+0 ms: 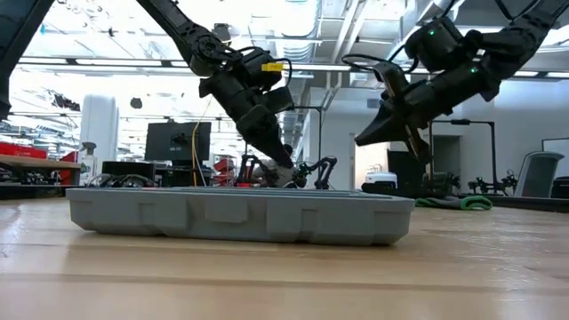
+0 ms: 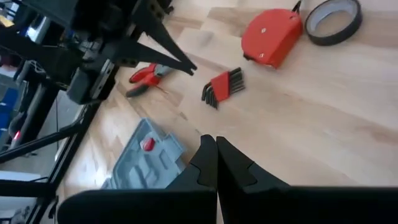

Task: Prefit tool cases
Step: Put the orange hex key set into the gray prefit tool case

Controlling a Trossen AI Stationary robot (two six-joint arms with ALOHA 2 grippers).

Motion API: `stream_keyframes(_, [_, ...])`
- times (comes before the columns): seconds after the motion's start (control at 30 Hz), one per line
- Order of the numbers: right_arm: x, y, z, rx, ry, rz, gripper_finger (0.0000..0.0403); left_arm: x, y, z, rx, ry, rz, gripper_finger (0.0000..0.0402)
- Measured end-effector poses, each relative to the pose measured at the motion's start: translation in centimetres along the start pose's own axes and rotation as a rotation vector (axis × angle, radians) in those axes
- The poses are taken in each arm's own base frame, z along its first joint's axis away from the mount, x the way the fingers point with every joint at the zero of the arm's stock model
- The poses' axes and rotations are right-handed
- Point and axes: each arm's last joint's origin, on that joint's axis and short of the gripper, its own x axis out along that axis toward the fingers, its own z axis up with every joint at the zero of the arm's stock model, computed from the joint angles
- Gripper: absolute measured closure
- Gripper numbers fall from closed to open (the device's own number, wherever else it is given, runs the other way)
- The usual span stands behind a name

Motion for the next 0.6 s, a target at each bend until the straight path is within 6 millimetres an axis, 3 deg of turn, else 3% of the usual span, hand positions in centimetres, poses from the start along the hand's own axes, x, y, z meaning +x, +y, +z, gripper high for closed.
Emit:
stream_keyframes(0.37, [0.0, 1.0, -0.6, 0.002, -0.009, 0.032, 0.0403, 1.3, -1.1, -0.8, 0.026, 0.080, -0.052, 0.0401])
stream_keyframes(0.6, [0.0, 1.0, -0.4, 0.004, -0.027, 0.039, 0.0403, 1.4, -1.2, -0.5, 0.062, 0.104, 0.034, 0.0401])
